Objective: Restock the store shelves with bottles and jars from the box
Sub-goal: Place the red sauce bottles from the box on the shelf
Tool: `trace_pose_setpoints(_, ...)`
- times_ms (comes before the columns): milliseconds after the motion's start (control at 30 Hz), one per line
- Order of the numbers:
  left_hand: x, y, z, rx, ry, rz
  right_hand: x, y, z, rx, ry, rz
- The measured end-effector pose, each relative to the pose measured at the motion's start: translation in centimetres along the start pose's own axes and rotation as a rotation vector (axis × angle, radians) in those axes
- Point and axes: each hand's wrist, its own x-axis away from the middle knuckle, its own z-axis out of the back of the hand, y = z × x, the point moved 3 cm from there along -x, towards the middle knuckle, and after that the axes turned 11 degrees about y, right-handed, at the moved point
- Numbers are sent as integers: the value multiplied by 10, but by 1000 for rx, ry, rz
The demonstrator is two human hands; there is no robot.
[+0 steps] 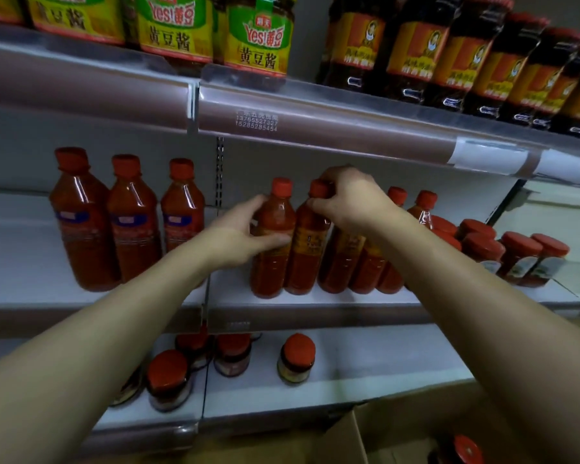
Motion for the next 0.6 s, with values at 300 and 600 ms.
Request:
trace_pose_setpoints(300, -4, 5, -3, -6, 5, -3, -7, 9, 2, 69, 3, -9)
trace_pose_setpoints(600, -8, 10, -9, -11, 2, 24, 8, 13, 1, 4, 101, -9)
